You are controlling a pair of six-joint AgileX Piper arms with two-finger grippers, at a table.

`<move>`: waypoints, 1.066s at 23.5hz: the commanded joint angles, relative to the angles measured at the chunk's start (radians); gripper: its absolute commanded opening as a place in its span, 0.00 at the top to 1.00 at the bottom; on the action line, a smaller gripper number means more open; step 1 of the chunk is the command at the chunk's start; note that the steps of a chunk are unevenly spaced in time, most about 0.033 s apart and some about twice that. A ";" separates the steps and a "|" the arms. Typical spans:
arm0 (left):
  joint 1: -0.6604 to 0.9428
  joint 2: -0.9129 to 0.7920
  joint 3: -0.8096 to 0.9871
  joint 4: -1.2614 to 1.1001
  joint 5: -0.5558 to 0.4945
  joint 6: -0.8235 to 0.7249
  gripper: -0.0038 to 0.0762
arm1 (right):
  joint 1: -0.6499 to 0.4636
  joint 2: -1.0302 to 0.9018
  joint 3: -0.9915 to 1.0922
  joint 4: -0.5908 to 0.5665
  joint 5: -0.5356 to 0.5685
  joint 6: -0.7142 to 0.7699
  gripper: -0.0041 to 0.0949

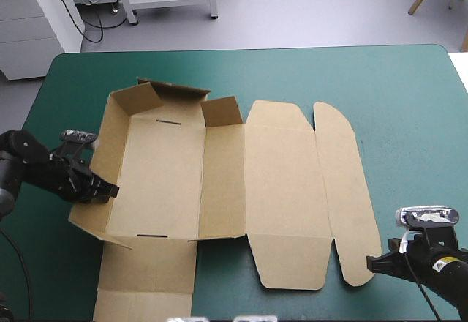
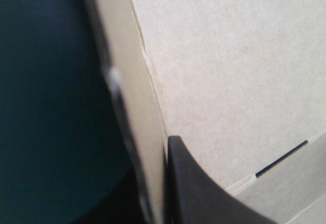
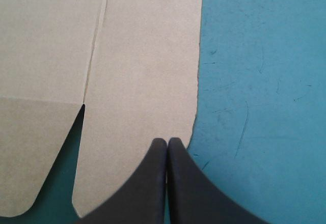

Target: Fold the box

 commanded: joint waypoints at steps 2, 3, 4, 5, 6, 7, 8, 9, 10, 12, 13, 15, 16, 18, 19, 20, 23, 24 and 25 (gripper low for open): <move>-0.245 0.012 -0.262 0.174 -0.030 -0.077 0.96 | 0.002 0.006 -0.024 0.022 -0.047 -0.004 0.98; -0.328 0.038 -0.328 0.235 -0.061 -0.107 0.96 | 0.002 0.006 -0.024 0.022 -0.047 -0.004 0.98; -0.412 0.063 -0.385 0.290 -0.095 -0.109 0.96 | 0.002 0.006 -0.024 0.022 -0.047 -0.004 0.98; -0.451 0.076 -0.413 0.317 -0.113 -0.109 0.96 | 0.002 0.006 -0.024 0.022 -0.047 -0.004 0.98; -0.515 0.103 -0.464 0.361 -0.140 -0.109 0.96 | 0.002 0.006 -0.024 0.022 -0.047 -0.004 0.98; -0.554 0.120 -0.485 0.393 -0.156 -0.109 0.96 | 0.002 0.006 -0.024 0.022 -0.047 -0.004 0.98; -0.605 0.144 -0.517 0.444 -0.173 -0.109 0.96 | 0.002 0.006 -0.024 0.022 -0.047 -0.004 0.98; -0.641 0.154 -0.533 0.490 -0.185 -0.109 0.96 | 0.002 0.006 -0.024 0.022 -0.047 -0.004 0.98; -0.693 0.173 -0.547 0.559 -0.208 -0.104 0.96 | 0.002 0.006 -0.024 0.022 -0.047 -0.004 0.98; -0.769 0.182 -0.551 0.652 -0.275 -0.097 0.96 | 0.002 0.006 -0.024 0.022 -0.047 -0.004 0.98; -0.794 0.185 -0.551 0.681 -0.301 -0.097 0.96 | 0.002 0.006 -0.024 0.022 -0.047 -0.004 0.98; -0.836 0.188 -0.551 0.731 -0.350 -0.097 0.96 | 0.002 0.006 -0.024 0.022 -0.047 -0.004 0.98; -0.858 0.190 -0.551 0.758 -0.377 -0.094 0.96 | 0.002 0.006 -0.024 0.022 -0.047 -0.004 0.98; -0.899 0.196 -0.551 0.797 -0.429 -0.079 0.96 | 0.002 0.006 -0.024 0.022 -0.047 -0.004 0.98; -0.918 0.201 -0.551 0.810 -0.452 -0.051 0.96 | 0.002 0.006 -0.024 0.022 -0.047 -0.004 0.98; -0.936 0.203 -0.551 0.820 -0.470 -0.018 0.96 | 0.002 0.006 -0.024 0.022 -0.047 -0.004 0.98; -0.994 0.217 -0.547 0.848 -0.520 0.040 0.96 | 0.002 0.006 -0.024 0.022 -0.047 -0.004 0.98; -1.011 0.221 -0.547 0.859 -0.530 0.044 0.96 | 0.002 0.006 -0.024 0.022 -0.047 -0.004 0.98; -1.032 0.225 -0.547 0.873 -0.547 0.057 0.96 | 0.002 0.006 -0.024 0.022 -0.047 -0.004 0.98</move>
